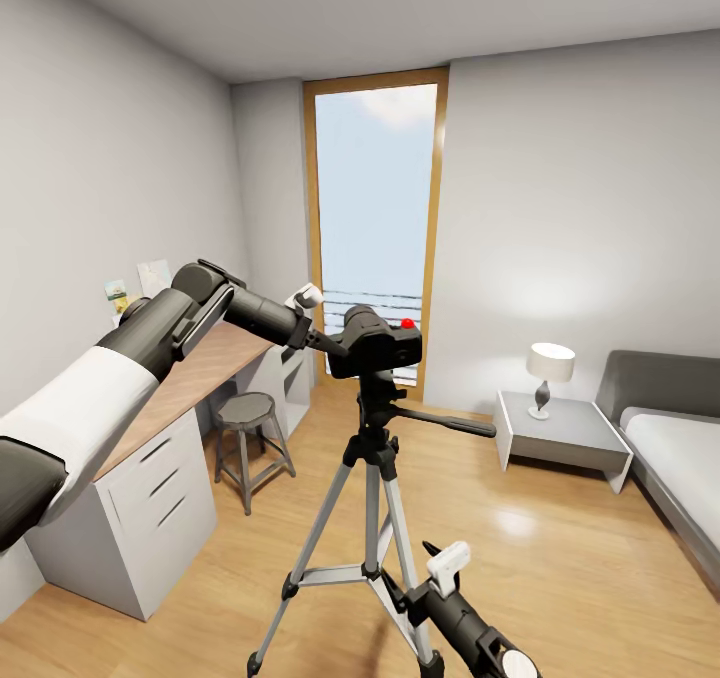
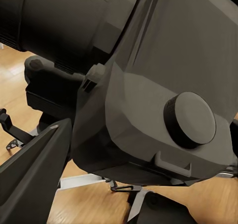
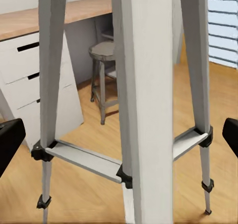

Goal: Attach the digital camera to the camera tripod in the bedroom.

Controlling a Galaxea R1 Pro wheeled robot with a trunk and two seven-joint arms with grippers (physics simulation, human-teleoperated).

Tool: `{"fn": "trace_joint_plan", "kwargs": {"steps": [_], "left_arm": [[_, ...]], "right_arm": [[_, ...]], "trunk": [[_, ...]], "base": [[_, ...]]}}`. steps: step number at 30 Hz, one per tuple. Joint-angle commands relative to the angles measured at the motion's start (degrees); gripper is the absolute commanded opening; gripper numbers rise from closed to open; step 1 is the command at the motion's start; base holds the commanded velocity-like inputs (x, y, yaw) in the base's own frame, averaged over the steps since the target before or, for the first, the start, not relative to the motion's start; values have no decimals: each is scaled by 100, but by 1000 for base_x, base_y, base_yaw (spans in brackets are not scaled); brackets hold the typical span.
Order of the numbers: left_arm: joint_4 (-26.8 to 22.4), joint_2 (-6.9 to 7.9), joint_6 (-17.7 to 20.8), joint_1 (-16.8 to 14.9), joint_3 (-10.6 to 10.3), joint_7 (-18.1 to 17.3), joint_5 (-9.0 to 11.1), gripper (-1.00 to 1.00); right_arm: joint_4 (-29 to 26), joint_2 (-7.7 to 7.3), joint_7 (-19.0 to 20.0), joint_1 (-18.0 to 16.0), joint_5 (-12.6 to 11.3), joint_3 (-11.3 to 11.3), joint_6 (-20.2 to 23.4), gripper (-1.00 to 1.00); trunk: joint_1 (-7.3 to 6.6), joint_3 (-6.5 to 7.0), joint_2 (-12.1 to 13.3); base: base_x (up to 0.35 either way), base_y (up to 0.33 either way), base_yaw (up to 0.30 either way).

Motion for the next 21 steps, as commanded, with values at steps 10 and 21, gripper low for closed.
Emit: {"fn": "trace_joint_plan", "kwargs": {"steps": [10, 21], "left_arm": [[-3, 14, 44, -4, -26, -6, 21, -100], [-3, 12, 44, -2, -20, -6, 20, -100]], "right_arm": [[525, 2, -97, -299, -3, -4, -25, 100], [605, 2, -181, -330, 7, -4, -26, 100]], "trunk": [[2, -3, -5], [2, -3, -5]], "base": [[0, 0, 0], [0, 0, 0]]}}
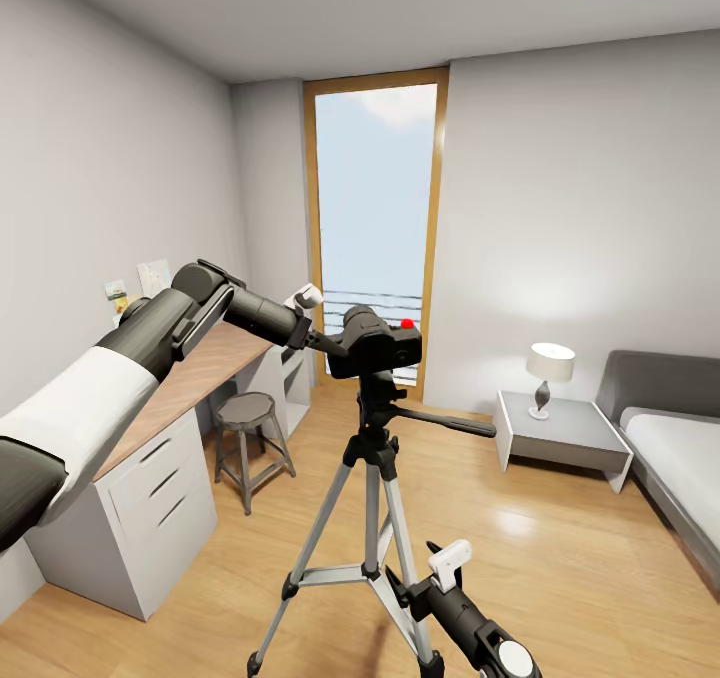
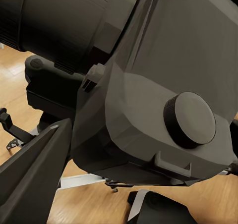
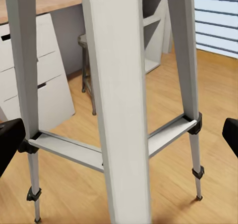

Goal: Attach the digital camera to the camera tripod in the bedroom.

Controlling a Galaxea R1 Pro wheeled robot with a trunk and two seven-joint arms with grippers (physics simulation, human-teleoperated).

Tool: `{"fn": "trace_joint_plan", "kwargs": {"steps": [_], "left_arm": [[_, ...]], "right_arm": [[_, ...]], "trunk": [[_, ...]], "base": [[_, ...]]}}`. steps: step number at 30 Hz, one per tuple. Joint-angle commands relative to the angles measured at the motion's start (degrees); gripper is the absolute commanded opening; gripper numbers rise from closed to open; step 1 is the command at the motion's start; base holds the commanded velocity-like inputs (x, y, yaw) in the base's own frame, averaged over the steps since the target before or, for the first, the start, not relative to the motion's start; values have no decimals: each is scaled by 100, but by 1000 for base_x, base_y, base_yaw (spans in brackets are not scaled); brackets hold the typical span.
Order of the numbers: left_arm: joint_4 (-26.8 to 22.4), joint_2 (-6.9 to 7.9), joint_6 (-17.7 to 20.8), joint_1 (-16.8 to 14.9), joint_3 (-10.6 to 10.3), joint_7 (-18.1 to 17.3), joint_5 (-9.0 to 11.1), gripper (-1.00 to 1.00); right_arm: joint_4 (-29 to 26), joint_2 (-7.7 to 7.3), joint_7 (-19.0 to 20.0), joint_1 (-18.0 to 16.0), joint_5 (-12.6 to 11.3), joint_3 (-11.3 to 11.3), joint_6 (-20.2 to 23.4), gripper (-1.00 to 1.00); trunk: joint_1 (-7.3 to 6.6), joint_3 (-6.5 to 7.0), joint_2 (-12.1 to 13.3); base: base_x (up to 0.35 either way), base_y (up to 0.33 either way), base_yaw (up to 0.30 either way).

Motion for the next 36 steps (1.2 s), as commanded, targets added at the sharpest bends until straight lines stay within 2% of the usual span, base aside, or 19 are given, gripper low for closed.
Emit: {"fn": "trace_joint_plan", "kwargs": {"steps": [1, 16, 27, 36], "left_arm": [[-3, 7, 44, -5, -16, -6, 20, -100], [-5, 7, 44, -7, -14, -6, 21, -100], [-4, 8, 44, -6, -16, -6, 21, -100], [-10, 8, 44, -5, -21, -6, 19, -100]], "right_arm": [[7, 1, 17, -3, 1, -3, -18, 100], [176, 22, 8, -55, 7, -3, -16, 100], [534, 79, -2, -257, 13, -3, -10, 100], [679, 107, -3, -342, 158, -3, -9, 100]], "trunk": [[2, -3, -5], [2, -3, -5], [2, -3, -5], [2, -3, -5]], "base": [[0, 0, 0], [0, 0, 0], [0, 0, 0], [0, 0, 0]]}}
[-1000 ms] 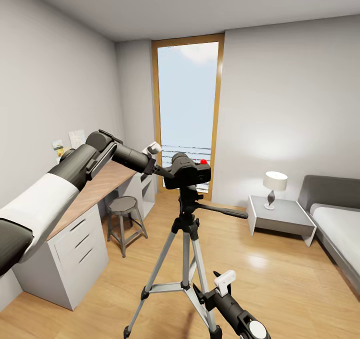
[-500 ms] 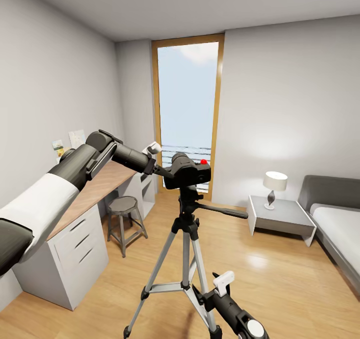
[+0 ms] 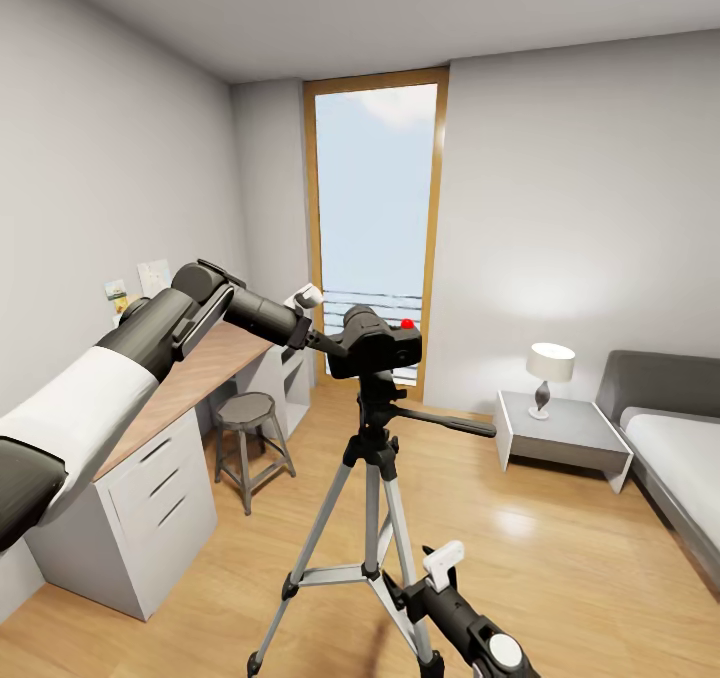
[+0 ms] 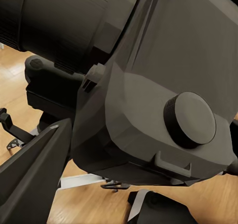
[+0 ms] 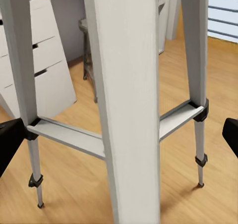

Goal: Attach the digital camera to the camera tripod in the bedroom.

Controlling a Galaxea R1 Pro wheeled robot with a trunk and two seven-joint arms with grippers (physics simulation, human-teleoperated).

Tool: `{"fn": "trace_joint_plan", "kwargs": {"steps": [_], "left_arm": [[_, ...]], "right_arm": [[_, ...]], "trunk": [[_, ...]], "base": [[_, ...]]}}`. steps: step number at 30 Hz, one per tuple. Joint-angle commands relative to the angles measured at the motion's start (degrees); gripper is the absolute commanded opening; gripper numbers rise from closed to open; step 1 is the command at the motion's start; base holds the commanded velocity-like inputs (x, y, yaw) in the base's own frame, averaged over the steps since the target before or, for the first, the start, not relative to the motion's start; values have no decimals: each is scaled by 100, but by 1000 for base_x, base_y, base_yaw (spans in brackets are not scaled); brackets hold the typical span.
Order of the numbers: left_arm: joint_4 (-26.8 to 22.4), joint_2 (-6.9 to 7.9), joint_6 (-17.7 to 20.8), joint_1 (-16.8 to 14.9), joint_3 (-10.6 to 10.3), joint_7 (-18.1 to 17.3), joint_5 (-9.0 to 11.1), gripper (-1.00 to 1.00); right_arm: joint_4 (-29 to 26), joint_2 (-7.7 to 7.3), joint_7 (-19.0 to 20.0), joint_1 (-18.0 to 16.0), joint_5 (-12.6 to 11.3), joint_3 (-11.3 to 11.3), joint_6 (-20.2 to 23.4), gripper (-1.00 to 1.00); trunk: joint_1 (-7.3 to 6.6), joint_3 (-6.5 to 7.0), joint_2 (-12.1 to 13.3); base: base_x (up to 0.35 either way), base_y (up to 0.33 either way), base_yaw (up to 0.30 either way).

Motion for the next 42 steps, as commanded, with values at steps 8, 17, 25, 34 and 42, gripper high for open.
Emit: {"fn": "trace_joint_plan", "kwargs": {"steps": [8, 17, 25, 34, 42], "left_arm": [[-4, 6, 44, -3, -10, -6, 22, -100], [-4, 2, 44, -5, -9, -6, 20, -100], [-4, 6, 44, -2, -11, -6, 22, -100], [-4, 7, 44, -1, -12, -6, 21, -100], [-4, 7, 44, -2, -17, -8, 22, -100]], "right_arm": [[23, 33, 11, -24, 96, -4, -21, 100], [30, 44, 11, -33, 110, -4, -21, -100], [31, 45, 11, -34, 111, -4, -27, -100], [39, 45, 6, -34, 111, -5, -32, -100], [59, 45, -510, -34, 127, 56, -35, -100]], "trunk": [[2, -3, -5], [2, -3, -5], [2, -3, -5], [2, -3, -5], [2, -3, -5]], "base": [[0, 0, 0], [0, 0, 0], [0, 0, 0], [0, 0, 0], [0, 0, 0]]}}
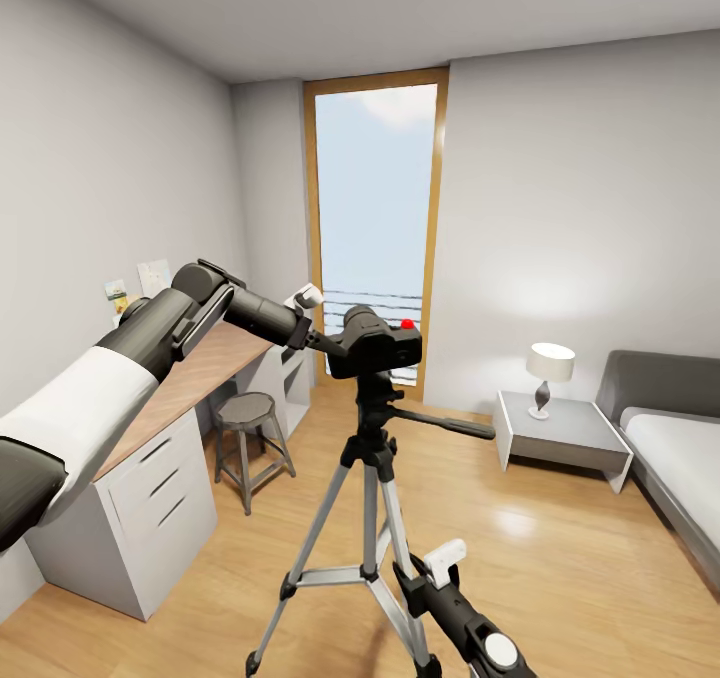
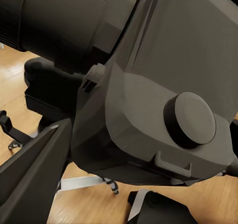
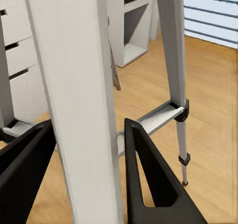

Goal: Attach the digital camera to the camera tripod in the bedroom.

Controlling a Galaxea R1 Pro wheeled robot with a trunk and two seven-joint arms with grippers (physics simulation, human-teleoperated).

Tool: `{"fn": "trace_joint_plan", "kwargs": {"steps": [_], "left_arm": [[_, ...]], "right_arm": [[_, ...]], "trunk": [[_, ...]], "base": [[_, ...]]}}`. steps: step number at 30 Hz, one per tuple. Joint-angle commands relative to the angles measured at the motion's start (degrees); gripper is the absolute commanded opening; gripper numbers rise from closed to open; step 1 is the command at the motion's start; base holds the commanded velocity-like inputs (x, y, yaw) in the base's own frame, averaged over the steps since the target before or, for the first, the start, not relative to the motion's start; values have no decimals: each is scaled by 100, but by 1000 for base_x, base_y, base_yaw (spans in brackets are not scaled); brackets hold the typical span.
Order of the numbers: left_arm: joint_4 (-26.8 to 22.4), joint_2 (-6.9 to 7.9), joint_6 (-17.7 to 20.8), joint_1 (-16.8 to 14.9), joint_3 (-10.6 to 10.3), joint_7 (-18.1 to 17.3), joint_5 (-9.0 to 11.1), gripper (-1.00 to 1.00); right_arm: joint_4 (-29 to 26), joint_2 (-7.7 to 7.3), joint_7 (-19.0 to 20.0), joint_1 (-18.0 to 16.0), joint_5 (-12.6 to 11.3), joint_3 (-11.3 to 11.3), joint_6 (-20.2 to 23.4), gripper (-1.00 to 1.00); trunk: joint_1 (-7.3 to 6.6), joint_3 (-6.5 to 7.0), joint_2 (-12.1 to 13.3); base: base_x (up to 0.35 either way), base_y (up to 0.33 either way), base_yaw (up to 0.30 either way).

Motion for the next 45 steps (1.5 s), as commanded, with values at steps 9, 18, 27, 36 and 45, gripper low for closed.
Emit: {"fn": "trace_joint_plan", "kwargs": {"steps": [9, 18, 27, 36, 45], "left_arm": [[-27, 14, 44, -3, -24, -18, 20, -100], [-121, 48, 44, -6, -33, -142, 16, -100], [-126, 50, 44, -5, -102, -165, 12, -100], [-126, 58, 44, -3, -229, -162, 12, -100], [-120, 77, 44, -2, -236, -162, 12, -100]], "right_arm": [[232, 1, -197, -2, 147, 245, -63, -100], [269, 1, -203, -2, 174, 268, -71, -100], [271, 1, -203, -2, 175, 274, -68, -100], [272, 1, -203, -2, 176, 275, -71, -100], [272, 1, -203, -2, 176, 283, -79, -100]], "trunk": [[3, -3, -4], [3, -3, -4], [3, -3, -4], [3, -3, -4], [3, -3, -4]], "base": [[0, 0, 0], [0, 0, 0], [0, 0, 0], [0, 0, 0], [0, 0, 0]]}}
